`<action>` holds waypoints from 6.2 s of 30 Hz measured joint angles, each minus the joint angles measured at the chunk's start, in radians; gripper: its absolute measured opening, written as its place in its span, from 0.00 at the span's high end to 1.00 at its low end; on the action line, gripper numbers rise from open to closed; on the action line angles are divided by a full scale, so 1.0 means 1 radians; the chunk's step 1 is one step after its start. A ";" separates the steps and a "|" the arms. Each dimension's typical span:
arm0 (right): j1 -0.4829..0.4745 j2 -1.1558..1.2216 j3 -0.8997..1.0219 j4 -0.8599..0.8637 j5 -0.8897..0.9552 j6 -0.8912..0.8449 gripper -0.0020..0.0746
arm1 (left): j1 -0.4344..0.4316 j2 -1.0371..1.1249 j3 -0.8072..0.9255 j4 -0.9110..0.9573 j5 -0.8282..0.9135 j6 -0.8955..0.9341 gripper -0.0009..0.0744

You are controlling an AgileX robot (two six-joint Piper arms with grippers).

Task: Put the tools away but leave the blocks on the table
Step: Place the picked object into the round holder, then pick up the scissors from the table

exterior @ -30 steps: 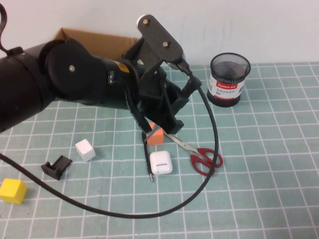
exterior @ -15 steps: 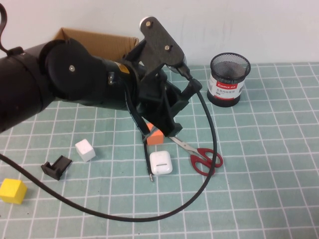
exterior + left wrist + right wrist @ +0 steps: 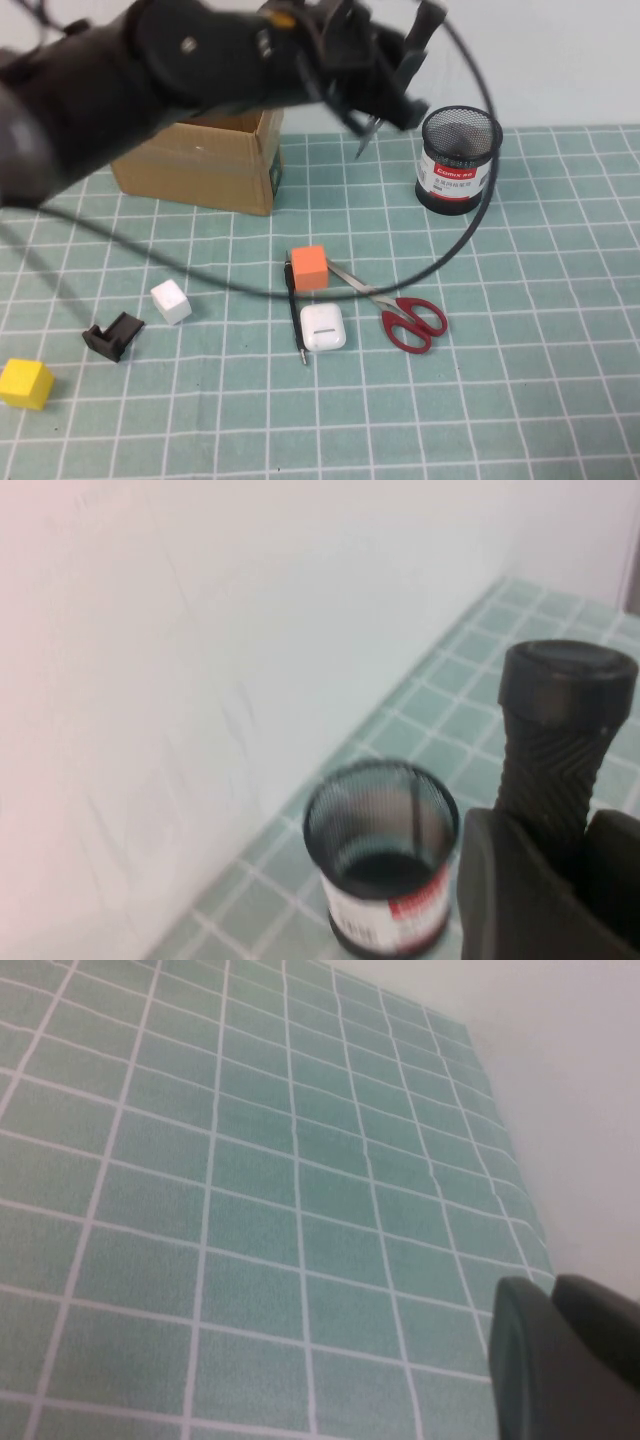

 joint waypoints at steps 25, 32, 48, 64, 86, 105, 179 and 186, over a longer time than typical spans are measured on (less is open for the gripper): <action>0.000 0.000 0.000 0.000 0.000 0.000 0.98 | -0.033 0.243 -0.211 -0.073 -0.066 0.069 0.83; 0.000 0.000 0.000 0.000 0.000 0.000 0.98 | -0.088 0.243 -0.104 0.003 -0.252 0.067 0.83; 0.000 0.000 0.000 0.000 0.000 0.000 0.98 | -0.139 0.248 -0.048 1.132 -0.475 -1.056 0.83; 0.000 0.000 0.000 0.000 0.000 0.000 0.98 | -0.077 0.281 -0.118 1.544 -0.595 -1.381 0.83; 0.000 0.000 0.000 0.000 0.000 0.000 0.98 | -0.016 0.615 -0.417 1.589 -0.669 -1.463 0.83; 0.000 0.000 0.000 0.000 0.000 0.000 0.98 | -0.009 0.667 -0.420 1.591 -0.638 -1.353 0.83; 0.000 0.000 0.000 0.000 0.000 0.000 0.98 | -0.045 0.286 -0.399 2.446 -0.776 -2.810 0.99; 0.000 0.000 0.000 0.000 0.000 0.000 0.98 | -0.028 0.295 -0.397 2.137 -0.759 -2.507 0.99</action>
